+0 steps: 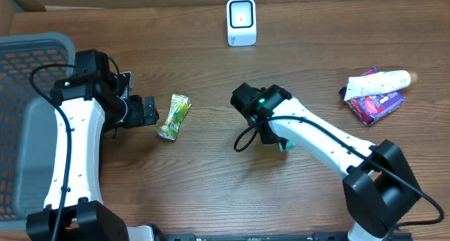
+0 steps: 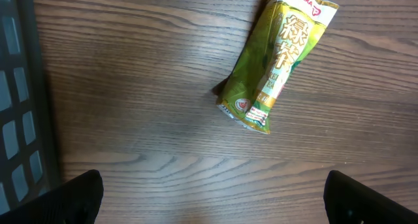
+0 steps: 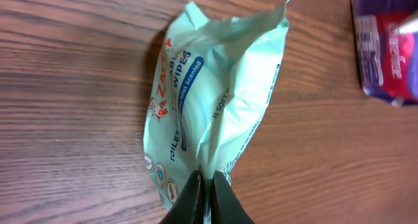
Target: Scan the item barcode
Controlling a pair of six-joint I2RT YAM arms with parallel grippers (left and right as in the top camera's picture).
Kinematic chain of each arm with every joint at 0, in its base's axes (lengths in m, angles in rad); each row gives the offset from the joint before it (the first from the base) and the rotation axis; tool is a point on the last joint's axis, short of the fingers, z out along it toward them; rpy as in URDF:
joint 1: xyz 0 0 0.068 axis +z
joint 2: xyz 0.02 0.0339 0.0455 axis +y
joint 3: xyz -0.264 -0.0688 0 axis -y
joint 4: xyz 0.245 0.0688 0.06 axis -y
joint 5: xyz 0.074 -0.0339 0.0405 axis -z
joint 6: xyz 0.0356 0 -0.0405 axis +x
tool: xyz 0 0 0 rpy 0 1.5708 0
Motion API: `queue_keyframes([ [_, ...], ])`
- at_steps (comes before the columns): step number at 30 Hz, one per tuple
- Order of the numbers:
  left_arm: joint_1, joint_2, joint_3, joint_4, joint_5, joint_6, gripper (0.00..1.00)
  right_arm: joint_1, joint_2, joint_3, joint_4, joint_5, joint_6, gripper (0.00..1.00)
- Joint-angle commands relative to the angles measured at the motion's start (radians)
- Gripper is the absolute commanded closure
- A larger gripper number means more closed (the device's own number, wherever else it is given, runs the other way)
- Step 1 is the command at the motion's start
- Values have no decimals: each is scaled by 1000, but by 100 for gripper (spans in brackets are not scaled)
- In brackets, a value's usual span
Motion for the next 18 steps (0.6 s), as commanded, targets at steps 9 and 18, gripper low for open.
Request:
queue_keyframes([
  [9,4,6,6,0,6,16,0,138,5,25,141,-64,-213,87],
  [18,4,6,6,0,6,16,1,198,5,27,272,-294,-220,64],
])
